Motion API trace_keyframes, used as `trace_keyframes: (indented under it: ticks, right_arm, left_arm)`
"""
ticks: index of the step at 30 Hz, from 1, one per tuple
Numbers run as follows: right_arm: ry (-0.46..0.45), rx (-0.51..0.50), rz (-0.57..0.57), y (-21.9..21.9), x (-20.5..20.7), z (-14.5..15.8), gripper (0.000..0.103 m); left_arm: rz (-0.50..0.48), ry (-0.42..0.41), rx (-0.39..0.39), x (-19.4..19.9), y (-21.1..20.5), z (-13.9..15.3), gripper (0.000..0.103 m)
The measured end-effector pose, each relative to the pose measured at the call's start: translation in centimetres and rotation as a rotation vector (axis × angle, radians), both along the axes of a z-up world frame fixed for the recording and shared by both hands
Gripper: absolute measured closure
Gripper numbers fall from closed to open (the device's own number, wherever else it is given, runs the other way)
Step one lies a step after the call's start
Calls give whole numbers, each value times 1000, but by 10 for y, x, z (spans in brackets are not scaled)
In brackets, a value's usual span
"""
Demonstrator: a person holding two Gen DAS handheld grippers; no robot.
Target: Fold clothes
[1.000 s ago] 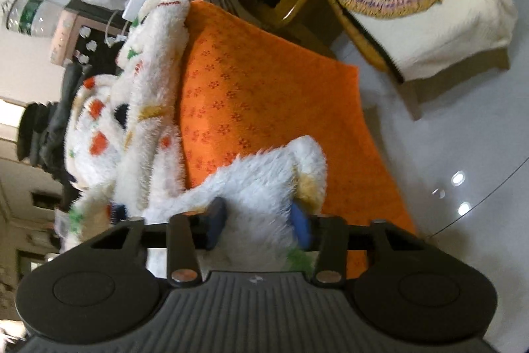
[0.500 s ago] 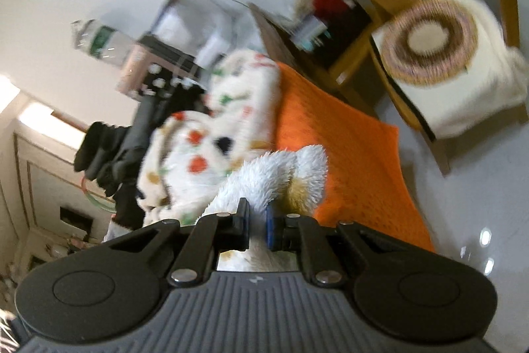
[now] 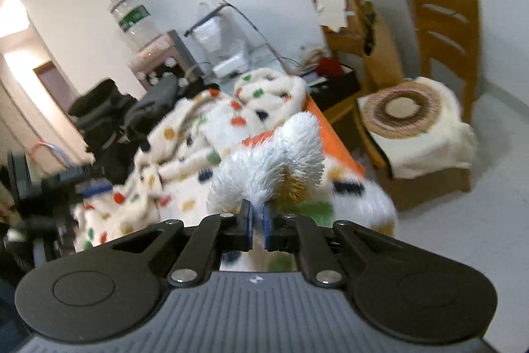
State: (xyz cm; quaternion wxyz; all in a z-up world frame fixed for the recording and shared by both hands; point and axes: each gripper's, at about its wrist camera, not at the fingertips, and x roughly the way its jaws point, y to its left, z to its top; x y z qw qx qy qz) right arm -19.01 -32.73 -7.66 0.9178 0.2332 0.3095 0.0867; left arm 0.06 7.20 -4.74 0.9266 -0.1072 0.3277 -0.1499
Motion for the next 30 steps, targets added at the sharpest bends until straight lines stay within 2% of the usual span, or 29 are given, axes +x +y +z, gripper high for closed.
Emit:
trace_keyframes:
  ticks: [5, 9, 13, 20, 30]
  right_arm:
    - [45, -106, -82, 68, -59, -32, 97]
    - [155, -129, -107, 103, -87, -68, 96]
    - [196, -138, -150, 121, -114, -76, 95]
    - [178, -127, -261, 112, -141, -54, 77]
    - [181, -80, -441, 51, -162, -33, 73]
  left_arm:
    - [-139, -47, 35, -4, 19, 0, 21]
    - [-207, -15, 53, -2, 25, -5, 21]
    - [-273, -14, 63, 6, 14, -9, 21]
    - [-317, 6, 46, 34, -32, -22, 21]
    - [-297, -32, 90, 99, -111, -26, 21]
